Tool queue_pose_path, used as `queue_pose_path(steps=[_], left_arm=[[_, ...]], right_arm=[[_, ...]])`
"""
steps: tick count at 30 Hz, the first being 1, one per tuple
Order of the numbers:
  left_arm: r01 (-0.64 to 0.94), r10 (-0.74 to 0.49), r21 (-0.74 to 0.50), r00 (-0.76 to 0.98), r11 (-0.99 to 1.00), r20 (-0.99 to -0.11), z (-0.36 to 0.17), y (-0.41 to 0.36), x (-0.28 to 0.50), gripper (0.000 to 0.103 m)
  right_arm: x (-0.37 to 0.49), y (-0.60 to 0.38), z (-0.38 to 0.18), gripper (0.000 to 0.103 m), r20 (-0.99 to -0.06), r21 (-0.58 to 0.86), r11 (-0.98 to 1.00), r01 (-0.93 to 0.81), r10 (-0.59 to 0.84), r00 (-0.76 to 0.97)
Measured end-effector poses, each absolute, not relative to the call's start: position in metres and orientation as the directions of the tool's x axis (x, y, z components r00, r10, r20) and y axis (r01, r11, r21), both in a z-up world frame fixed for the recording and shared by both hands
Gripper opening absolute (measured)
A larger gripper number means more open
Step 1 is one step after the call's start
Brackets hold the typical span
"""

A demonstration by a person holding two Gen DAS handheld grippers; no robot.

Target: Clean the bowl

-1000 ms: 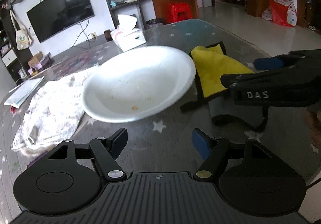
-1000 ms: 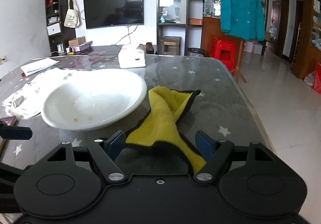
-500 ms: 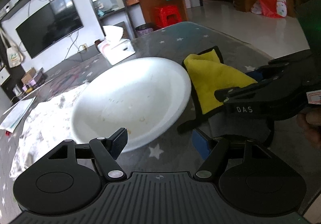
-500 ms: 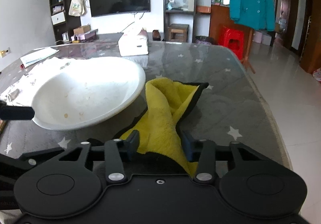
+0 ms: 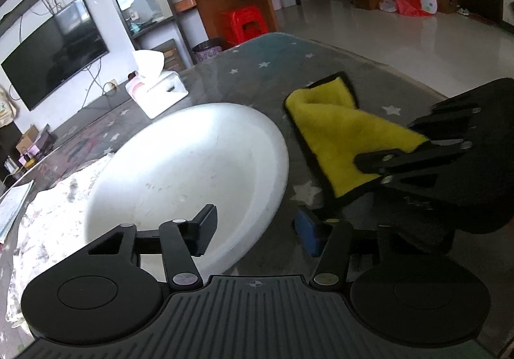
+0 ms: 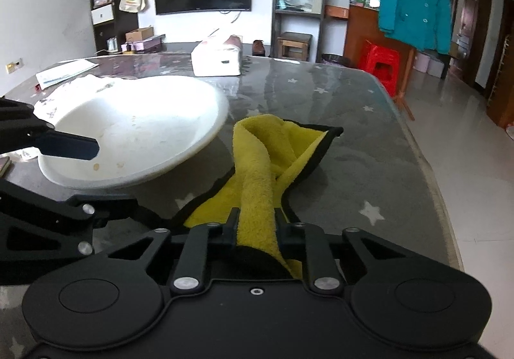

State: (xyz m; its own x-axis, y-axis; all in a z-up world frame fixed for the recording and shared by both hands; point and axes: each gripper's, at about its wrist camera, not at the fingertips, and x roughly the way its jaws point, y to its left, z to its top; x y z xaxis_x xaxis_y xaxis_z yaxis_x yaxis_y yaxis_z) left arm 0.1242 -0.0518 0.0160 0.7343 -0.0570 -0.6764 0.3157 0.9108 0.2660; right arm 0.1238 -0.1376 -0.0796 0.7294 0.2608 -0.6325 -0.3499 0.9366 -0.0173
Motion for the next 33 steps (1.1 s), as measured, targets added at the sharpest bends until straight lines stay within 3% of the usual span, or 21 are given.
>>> queue_pose_path(steps=[4,8,21,33], left_arm=[[0.337,-0.067,0.264,0.720,0.904,-0.691,0.011,-0.054,0.131,0.029],[0.351,-0.063,0.274,0.709,0.896,-0.702,0.006,-0.057,0.138,0.024],[0.420,-0.066,0.358,0.720,0.834,-0.691,-0.004,-0.060,0.143,0.017],[0.549,-0.165,0.357,0.688,0.756,-0.707,-0.006,-0.055,0.125,0.016]], right_arm=[[0.115,-0.145,-0.080,0.020,-0.630,-0.032,0.940,-0.340,0.245,0.737],[0.101,-0.150,-0.079,0.020,-0.636,-0.041,0.934,-0.354,0.248,0.731],[0.082,-0.145,-0.075,0.020,-0.646,-0.030,0.882,-0.471,0.343,0.682],[0.078,-0.148,-0.073,0.020,-0.658,0.036,0.826,-0.562,0.443,0.609]])
